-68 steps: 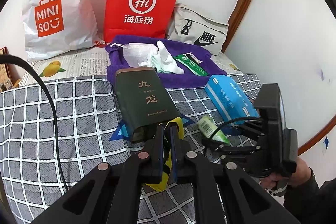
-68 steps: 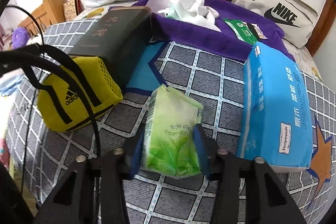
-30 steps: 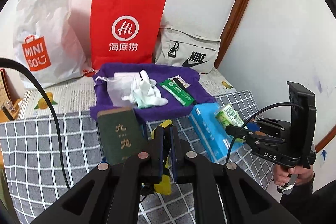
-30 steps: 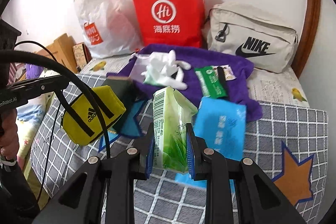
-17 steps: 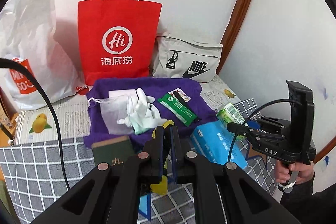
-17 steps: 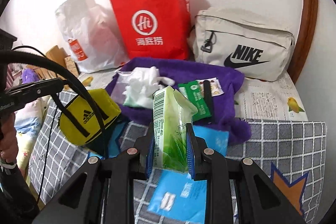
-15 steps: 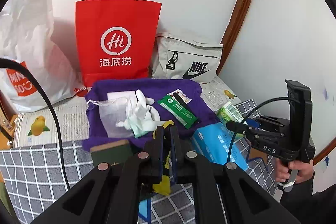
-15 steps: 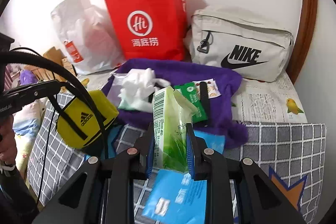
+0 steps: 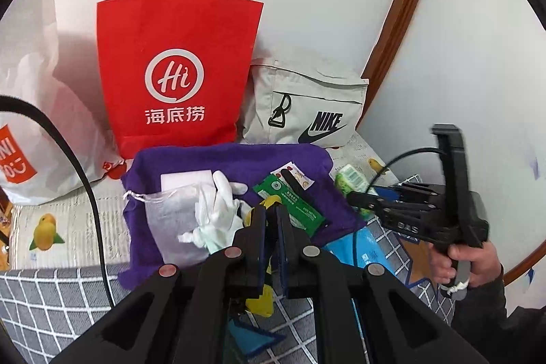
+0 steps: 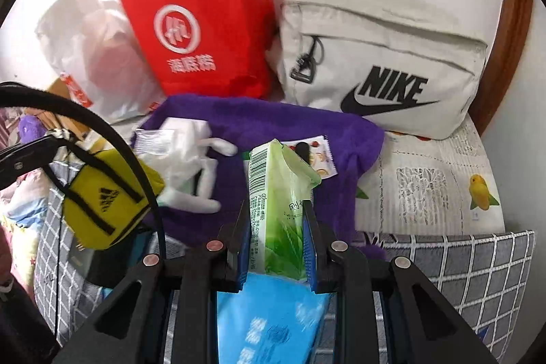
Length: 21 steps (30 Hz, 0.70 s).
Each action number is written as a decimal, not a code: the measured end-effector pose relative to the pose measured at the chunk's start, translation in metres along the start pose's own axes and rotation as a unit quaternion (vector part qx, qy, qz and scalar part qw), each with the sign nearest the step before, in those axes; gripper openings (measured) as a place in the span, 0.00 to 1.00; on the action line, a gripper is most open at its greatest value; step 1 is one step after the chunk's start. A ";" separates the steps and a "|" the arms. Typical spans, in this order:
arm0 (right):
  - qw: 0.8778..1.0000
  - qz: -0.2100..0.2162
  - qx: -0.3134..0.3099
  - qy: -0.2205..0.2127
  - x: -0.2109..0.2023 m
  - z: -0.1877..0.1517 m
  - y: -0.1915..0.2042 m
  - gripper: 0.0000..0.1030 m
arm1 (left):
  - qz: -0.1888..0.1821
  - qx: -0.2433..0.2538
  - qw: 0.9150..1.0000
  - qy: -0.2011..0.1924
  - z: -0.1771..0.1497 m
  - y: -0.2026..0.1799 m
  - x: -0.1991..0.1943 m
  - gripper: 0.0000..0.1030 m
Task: Organize soft objects
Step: 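Carry the tissue pack with the right tool over the towel while the left carries the pouch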
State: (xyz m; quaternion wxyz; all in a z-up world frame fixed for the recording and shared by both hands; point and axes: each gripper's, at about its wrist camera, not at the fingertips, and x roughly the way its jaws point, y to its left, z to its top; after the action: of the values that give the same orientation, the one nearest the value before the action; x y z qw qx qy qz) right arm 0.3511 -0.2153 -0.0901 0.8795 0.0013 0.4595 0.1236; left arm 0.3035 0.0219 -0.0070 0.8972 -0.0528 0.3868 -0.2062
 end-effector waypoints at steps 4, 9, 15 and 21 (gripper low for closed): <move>0.999 -0.003 0.017 0.032 0.030 0.011 -0.015 0.25 | -0.002 0.003 1.000 0.005 0.006 0.002 0.011 0.06; 0.997 -0.010 0.031 0.066 0.063 0.016 -0.024 0.25 | -0.005 0.002 1.000 0.010 0.010 0.007 0.022 0.06; 0.995 -0.010 0.029 0.096 0.089 0.015 -0.024 0.25 | -0.011 0.001 1.000 0.015 0.014 0.012 0.033 0.06; 0.994 -0.010 0.016 0.104 0.090 0.013 -0.023 0.31 | -0.016 -0.002 1.000 0.020 0.020 0.014 0.044 0.06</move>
State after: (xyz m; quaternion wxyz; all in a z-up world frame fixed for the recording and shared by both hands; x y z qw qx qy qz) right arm 0.4155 -0.2165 -0.1575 0.8280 -0.0024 0.5504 0.1071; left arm 0.3496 0.0153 -0.0256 0.8857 -0.0566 0.4043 -0.2210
